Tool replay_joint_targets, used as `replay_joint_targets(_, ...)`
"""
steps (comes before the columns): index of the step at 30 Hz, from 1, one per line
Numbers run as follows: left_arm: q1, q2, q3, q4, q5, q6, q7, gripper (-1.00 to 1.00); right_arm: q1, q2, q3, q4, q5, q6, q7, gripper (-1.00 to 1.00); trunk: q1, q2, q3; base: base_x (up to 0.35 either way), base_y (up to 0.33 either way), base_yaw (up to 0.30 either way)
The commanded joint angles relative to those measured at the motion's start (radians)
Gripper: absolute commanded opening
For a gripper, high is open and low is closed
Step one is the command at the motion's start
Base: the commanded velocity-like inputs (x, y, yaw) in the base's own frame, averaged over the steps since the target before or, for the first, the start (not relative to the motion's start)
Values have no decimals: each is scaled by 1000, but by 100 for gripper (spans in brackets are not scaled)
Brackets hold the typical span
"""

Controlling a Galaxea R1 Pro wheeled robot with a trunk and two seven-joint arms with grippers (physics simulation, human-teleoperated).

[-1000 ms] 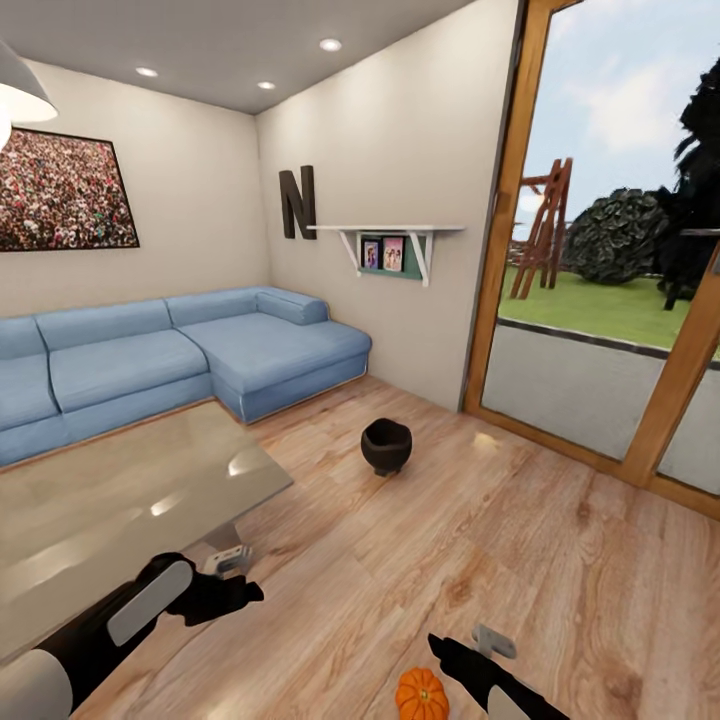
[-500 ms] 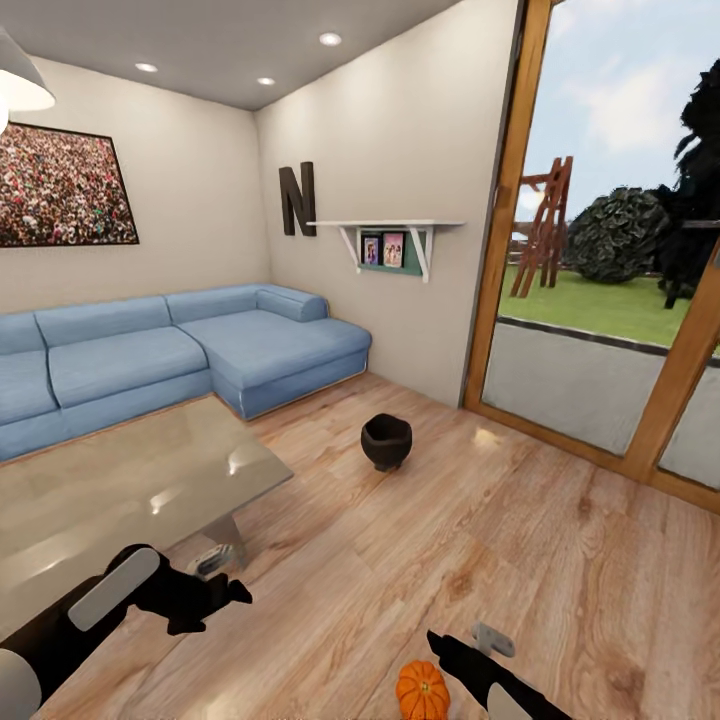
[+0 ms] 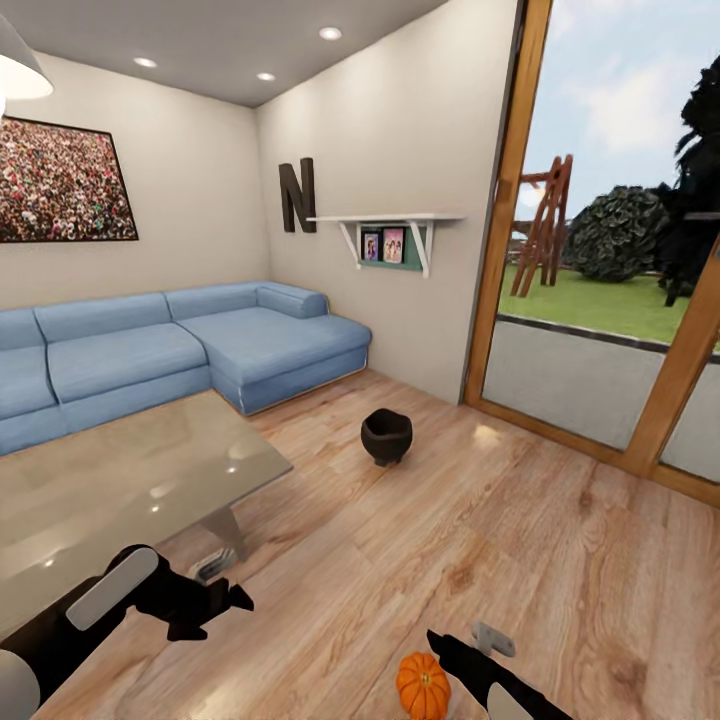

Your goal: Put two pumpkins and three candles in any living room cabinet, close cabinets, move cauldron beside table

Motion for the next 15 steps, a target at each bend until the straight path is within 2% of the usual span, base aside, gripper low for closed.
replay_joint_targets(1, -1, 1, -3, -1, 11, -1, 9, 100, -1, -1, 8, 0, -10, -5, 3, 100, 4, -8, -4, 0, 0, 0)
replay_joint_targets(15, -1, -4, -3, -4, 10, -2, 9, 100, -1, -1, 9, 3, -1, -14, 4, 100, 57, -106, -48, 0, 0, 0)
